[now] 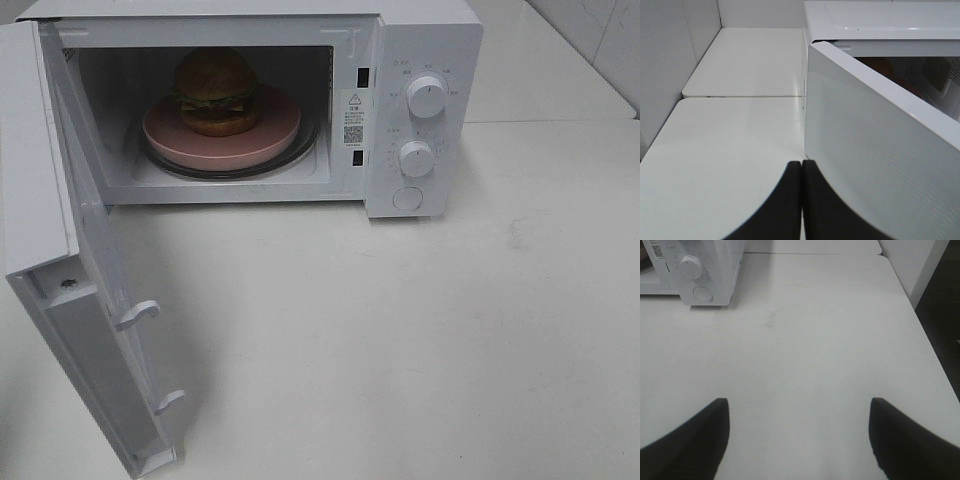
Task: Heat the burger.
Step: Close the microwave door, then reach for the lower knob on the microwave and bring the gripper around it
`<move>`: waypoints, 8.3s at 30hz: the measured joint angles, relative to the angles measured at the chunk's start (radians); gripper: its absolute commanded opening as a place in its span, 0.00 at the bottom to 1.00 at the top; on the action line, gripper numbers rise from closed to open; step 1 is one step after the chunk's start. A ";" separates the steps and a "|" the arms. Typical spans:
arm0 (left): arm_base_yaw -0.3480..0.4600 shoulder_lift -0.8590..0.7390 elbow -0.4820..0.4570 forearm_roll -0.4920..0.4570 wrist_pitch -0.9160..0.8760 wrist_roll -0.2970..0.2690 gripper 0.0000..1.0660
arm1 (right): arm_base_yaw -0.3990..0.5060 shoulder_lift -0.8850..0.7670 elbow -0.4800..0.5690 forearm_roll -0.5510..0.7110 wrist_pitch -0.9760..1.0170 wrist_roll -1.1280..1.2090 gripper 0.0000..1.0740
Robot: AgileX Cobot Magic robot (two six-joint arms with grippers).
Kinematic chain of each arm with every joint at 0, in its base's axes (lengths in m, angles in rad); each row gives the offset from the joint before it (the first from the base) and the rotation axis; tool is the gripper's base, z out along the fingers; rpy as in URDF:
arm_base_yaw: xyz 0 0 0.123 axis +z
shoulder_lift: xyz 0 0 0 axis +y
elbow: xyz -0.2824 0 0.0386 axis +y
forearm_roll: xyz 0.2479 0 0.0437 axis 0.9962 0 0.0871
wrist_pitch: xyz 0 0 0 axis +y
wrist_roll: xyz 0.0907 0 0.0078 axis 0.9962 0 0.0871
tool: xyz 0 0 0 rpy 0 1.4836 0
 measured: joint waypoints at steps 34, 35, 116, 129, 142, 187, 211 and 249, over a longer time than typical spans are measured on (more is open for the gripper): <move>-0.145 0.756 0.288 0.189 -1.063 0.000 0.00 | 0.000 0.000 0.000 0.000 0.000 0.000 0.69; -0.168 0.800 0.287 0.189 -1.077 0.000 0.00 | 0.000 0.000 0.000 0.000 0.000 0.000 0.69; -0.728 1.683 -0.632 -0.130 -1.099 -0.006 0.00 | 0.000 0.000 0.000 0.000 0.000 0.000 0.69; -0.720 1.722 -0.696 -0.125 -1.021 0.003 0.00 | 0.000 0.000 0.000 0.000 0.000 0.000 0.69; -0.759 1.630 -0.713 -0.149 -0.615 0.003 0.69 | 0.000 0.000 0.000 0.000 0.000 0.000 0.69; -0.239 1.115 -0.469 -0.109 0.442 -0.008 0.95 | 0.000 0.000 0.000 0.000 0.000 0.000 0.69; -0.152 0.557 -0.089 0.015 0.478 -0.090 0.95 | 0.000 0.000 0.000 0.000 0.000 0.000 0.69; 0.031 -0.273 -0.050 0.034 0.492 -0.089 0.95 | 0.000 0.000 0.000 0.000 0.000 0.000 0.69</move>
